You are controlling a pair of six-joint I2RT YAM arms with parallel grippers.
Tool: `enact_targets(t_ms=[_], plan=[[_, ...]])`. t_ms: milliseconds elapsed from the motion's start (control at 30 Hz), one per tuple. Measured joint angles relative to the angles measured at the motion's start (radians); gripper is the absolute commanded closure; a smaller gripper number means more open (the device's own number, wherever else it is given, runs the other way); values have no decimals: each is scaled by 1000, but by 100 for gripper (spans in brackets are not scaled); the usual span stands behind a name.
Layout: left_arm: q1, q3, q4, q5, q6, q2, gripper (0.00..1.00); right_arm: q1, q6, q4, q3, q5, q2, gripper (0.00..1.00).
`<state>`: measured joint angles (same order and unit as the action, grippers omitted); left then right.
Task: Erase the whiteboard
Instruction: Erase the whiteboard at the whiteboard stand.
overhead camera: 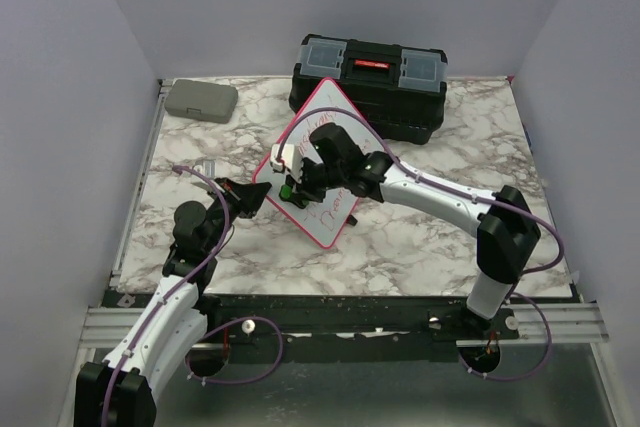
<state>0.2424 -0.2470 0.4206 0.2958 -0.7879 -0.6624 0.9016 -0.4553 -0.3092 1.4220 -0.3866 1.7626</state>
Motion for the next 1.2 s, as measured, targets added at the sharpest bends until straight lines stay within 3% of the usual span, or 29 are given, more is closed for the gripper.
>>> enact_targets(t_ms=[800,933,1200], plan=[[-1,0,-3,-5,2,-1,100,52,62,19,-14,309,-16,99],[-1,0,-1,-3,2,-1,100,41,53,28,-26,260,-24,99],[-1,-3,0,5,3,-4,100,-10,44,2,-12,-10,-2,99]])
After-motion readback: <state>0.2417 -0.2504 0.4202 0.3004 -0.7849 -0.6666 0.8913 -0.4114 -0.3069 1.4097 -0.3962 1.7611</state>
